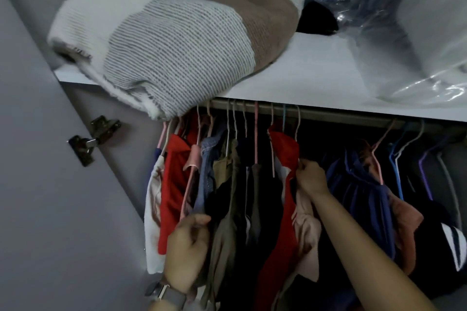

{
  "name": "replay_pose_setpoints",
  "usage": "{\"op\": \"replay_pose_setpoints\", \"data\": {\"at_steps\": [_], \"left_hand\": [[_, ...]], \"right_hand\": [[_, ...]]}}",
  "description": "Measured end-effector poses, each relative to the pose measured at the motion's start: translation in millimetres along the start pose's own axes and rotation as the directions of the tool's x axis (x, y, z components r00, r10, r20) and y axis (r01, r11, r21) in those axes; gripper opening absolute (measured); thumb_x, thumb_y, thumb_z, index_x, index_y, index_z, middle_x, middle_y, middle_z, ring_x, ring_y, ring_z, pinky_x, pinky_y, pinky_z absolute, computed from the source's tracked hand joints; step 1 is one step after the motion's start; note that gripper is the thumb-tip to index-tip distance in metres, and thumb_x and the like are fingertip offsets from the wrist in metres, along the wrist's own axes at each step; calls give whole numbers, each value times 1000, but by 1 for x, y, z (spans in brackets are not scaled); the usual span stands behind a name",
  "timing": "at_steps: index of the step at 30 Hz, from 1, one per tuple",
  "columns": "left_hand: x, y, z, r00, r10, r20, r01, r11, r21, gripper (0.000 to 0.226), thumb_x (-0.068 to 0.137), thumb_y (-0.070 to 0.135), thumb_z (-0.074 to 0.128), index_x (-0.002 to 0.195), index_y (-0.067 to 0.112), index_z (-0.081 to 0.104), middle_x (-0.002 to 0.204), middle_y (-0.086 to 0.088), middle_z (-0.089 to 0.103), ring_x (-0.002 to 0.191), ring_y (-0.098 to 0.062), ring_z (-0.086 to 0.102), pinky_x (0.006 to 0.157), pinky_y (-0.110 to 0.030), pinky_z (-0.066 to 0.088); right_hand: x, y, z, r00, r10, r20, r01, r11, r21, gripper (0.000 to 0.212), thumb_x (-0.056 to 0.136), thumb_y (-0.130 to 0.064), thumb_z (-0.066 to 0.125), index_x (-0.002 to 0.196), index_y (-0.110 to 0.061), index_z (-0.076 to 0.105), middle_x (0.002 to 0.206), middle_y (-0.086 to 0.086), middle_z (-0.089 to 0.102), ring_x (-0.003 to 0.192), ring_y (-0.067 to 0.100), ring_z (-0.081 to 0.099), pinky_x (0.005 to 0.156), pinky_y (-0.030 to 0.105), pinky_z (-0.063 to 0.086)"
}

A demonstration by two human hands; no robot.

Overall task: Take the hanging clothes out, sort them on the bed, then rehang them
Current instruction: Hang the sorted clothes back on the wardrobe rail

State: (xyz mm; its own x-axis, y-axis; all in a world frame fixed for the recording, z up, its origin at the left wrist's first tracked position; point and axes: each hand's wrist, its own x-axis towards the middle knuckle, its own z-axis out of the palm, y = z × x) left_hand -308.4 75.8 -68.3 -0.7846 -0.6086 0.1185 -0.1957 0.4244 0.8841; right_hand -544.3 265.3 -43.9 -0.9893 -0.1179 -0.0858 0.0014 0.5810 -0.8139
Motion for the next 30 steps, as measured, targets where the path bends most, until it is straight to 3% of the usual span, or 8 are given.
{"op": "replay_pose_setpoints", "data": {"at_steps": [3, 6, 9, 13, 15, 19, 25, 30], "left_hand": [[23, -2, -17, 997, 48, -60, -45, 998, 45, 24, 85, 0, 54, 91, 21, 64, 85, 8, 68, 79, -4, 62, 70, -8, 45], [72, -2, -29, 983, 129, -127, -107, 980, 165, 11, 85, 11, 54, 92, 13, 63, 88, 0, 66, 88, -15, 63, 79, -15, 45], [122, -1, -21, 969, 232, -88, -157, 848, 506, 32, 85, 38, 48, 101, 12, 58, 103, -13, 62, 103, -32, 57, 91, -40, 46], [145, -5, 12, 987, -64, 150, -26, 848, 529, 40, 97, 30, 38, 124, 2, 43, 120, -21, 55, 109, -37, 55, 89, -39, 41], [146, -19, 22, 974, -105, 203, -13, 862, 507, 34, 98, 24, 34, 118, -1, 47, 119, -23, 58, 107, -37, 58, 86, -37, 44], [151, -32, 9, 982, -179, 59, 158, 952, 262, 33, 99, 15, 37, 119, -5, 55, 120, -21, 59, 111, -33, 56, 89, -31, 43], [173, -60, -47, 985, -170, -42, 175, 954, 244, 33, 96, 10, 43, 104, -18, 57, 112, -37, 58, 107, -48, 54, 87, -42, 38], [164, -57, -48, 981, -156, 115, 146, 985, 94, 33, 96, 21, 47, 92, -8, 62, 90, -26, 64, 89, -38, 61, 75, -37, 43]], "right_hand": [[-4, 4, 3, 986, -118, -122, 89, 972, -219, 35, 94, -12, 45, 127, -8, 55, 120, 17, 56, 112, 31, 49, 90, 31, 35], [-45, -14, 14, 846, -327, -421, 246, 940, -237, 33, 91, -18, 51, 124, -17, 57, 120, 11, 52, 115, 32, 42, 94, 35, 29], [-92, -34, 39, 753, -594, -282, 552, 804, -221, 28, 82, -13, 52, 107, -18, 63, 105, 1, 61, 99, 22, 55, 90, 30, 38], [-123, -35, 95, 881, -435, 187, 455, 887, -79, 48, 90, -21, 57, 136, -17, 42, 129, -1, 49, 117, 14, 51, 102, 25, 41], [-124, -31, 117, 902, -346, 258, 387, 913, -126, 69, 92, -30, 56, 149, -17, 20, 145, 3, 35, 133, 17, 38, 108, 22, 31], [-111, -34, 137, 964, -199, 178, 199, 980, 17, 86, 89, -18, 60, 151, -14, 0, 150, 7, 32, 135, 19, 38, 102, 15, 28], [-77, -66, 154, 991, -32, 130, 32, 999, 2, 51, 93, -2, 41, 143, -6, 31, 129, 15, 56, 113, 28, 56, 80, 17, 39], [-82, -84, 176, 953, -159, 258, 173, 984, -33, 41, 90, 6, 39, 129, -1, 49, 120, 17, 60, 110, 28, 56, 80, 16, 38]]}}
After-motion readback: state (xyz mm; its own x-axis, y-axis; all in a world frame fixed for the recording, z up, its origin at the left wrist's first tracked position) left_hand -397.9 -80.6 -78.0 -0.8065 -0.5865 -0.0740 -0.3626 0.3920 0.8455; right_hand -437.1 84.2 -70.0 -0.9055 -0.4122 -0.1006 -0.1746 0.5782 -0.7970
